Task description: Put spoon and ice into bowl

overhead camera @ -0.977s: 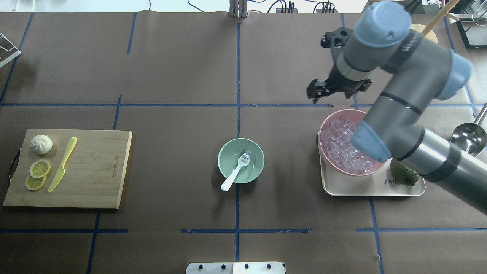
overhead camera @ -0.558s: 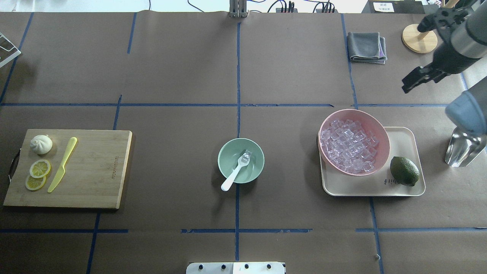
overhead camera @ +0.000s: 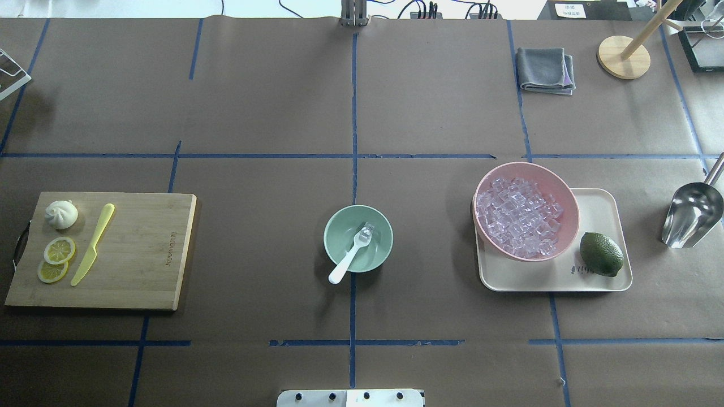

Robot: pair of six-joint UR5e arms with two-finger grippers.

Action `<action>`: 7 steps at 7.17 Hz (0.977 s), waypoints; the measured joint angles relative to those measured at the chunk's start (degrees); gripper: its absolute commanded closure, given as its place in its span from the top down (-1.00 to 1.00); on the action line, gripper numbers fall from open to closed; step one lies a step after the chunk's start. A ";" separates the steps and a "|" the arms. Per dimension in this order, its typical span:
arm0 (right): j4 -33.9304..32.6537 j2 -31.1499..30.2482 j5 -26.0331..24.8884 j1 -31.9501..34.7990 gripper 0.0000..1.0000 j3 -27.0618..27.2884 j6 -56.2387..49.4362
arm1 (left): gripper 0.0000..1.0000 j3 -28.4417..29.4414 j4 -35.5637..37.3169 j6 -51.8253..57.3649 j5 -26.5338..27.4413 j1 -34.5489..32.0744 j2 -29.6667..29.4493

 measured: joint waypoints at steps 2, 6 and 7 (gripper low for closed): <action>0.06 -3.54 3.13 2.22 0.99 -0.32 -0.16 | 1.00 0.35 -0.36 0.15 -0.07 0.05 -0.10; 0.06 -3.48 4.09 2.51 0.99 -0.94 -0.06 | 1.00 -0.97 -0.78 0.69 -0.19 0.02 -0.14; 0.09 -3.30 4.12 2.51 0.99 -0.95 -0.06 | 1.00 -0.89 -0.79 0.69 -0.19 0.01 -0.13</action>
